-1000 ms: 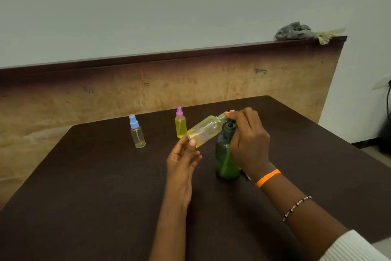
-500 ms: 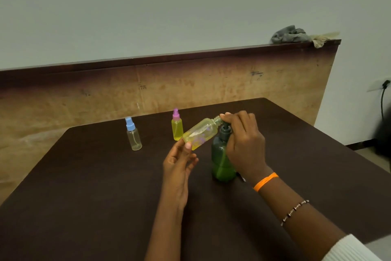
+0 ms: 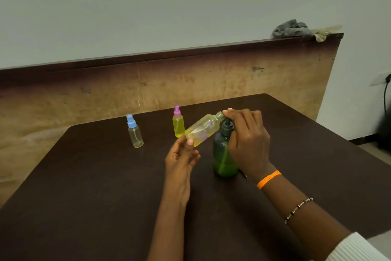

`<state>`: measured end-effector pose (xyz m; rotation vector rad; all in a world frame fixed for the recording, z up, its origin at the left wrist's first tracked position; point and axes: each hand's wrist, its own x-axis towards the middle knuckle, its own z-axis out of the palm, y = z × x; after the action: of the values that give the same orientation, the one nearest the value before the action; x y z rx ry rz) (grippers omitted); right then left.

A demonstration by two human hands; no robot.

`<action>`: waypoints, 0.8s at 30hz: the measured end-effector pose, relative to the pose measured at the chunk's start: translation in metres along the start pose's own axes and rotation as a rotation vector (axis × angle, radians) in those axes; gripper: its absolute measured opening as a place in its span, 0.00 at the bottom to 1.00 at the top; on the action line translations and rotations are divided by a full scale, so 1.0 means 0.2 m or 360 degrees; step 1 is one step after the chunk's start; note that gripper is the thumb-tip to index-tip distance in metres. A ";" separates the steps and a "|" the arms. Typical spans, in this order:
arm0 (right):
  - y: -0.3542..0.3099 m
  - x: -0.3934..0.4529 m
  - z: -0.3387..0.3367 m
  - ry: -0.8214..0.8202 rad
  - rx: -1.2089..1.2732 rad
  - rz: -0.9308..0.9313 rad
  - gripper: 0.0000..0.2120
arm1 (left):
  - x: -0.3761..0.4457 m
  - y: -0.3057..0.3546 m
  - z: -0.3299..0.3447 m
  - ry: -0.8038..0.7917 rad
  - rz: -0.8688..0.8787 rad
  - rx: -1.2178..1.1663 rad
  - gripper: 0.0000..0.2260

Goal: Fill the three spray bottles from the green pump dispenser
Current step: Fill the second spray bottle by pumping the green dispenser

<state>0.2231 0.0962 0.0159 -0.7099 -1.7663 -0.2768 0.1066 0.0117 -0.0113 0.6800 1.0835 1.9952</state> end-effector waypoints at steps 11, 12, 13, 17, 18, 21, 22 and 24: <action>0.03 0.15 -0.04 -0.0148 -0.0112 -0.0210 0.10 | 0.00 0.00 0.00 -0.0014 -0.0019 0.0013 0.16; 0.03 0.11 -0.03 -0.0107 -0.0082 -0.0166 0.11 | 0.01 0.00 0.00 -0.0016 -0.0011 0.0015 0.16; 0.03 0.07 -0.01 -0.0061 -0.0055 -0.0123 0.12 | 0.01 0.00 -0.01 -0.0012 -0.0004 0.0011 0.16; 0.06 0.02 0.00 -0.0050 -0.0038 -0.0156 0.13 | 0.00 0.00 -0.01 0.0001 0.0006 0.0019 0.16; 0.06 0.04 -0.01 -0.0079 -0.0039 -0.0194 0.13 | 0.00 -0.01 -0.01 -0.0006 -0.0002 0.0032 0.16; 0.07 0.15 -0.05 -0.0159 -0.0040 -0.0326 0.11 | 0.00 -0.01 -0.01 -0.0021 -0.0005 0.0050 0.18; 0.07 0.18 -0.06 -0.0184 -0.0057 -0.0370 0.10 | 0.00 -0.01 0.00 -0.0013 -0.0007 0.0045 0.16; 0.05 0.20 -0.06 -0.0198 -0.0082 -0.0391 0.11 | 0.00 0.00 0.00 -0.0009 -0.0004 0.0041 0.13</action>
<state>0.2323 0.1094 0.0551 -0.5554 -1.9736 -0.4540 0.1062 0.0119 -0.0117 0.6967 1.1077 1.9791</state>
